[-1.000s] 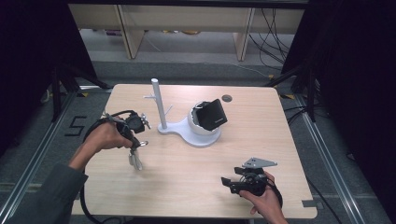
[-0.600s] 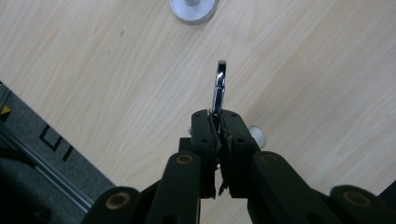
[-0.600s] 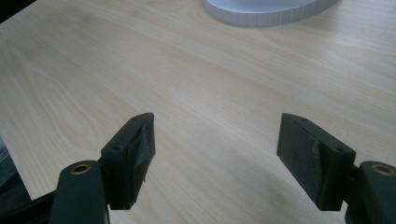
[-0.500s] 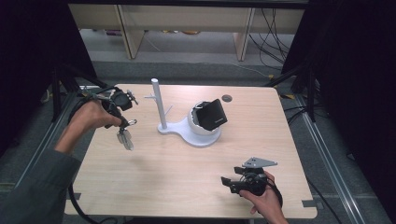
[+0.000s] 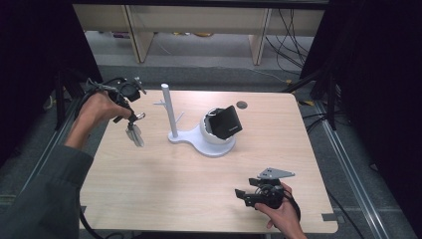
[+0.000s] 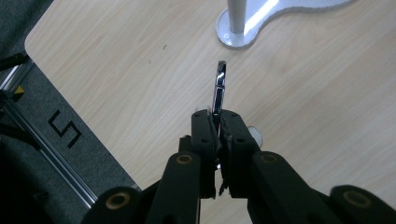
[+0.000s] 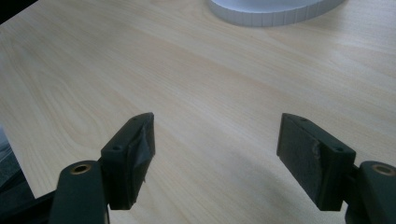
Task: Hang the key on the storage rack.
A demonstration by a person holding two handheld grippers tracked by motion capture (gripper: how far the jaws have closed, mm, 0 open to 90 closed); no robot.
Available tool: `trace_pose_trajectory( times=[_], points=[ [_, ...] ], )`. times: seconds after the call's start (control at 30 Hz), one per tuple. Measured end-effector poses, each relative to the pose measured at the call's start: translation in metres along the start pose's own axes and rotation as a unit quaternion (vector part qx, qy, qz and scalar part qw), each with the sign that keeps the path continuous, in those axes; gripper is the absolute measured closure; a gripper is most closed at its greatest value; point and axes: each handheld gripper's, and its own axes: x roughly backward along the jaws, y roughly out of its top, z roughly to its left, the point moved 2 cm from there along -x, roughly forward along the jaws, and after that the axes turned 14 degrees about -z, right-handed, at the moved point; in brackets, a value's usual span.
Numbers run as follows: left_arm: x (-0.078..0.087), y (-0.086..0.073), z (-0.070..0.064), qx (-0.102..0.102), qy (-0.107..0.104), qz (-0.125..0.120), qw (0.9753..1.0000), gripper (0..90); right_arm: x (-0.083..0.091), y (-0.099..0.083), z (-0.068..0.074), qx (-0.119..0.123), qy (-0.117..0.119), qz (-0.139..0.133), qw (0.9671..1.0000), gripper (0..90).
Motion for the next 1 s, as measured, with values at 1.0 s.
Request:
trace_pose_trajectory(
  times=[1.0],
  points=[
    [-0.002, 0.056, -0.006, 0.009, 0.057, 0.004, 0.9983, 84.7, -0.002, 0.001, 0.003, 0.001, 0.013, -0.007, 0.9999, 28.8]
  ],
)
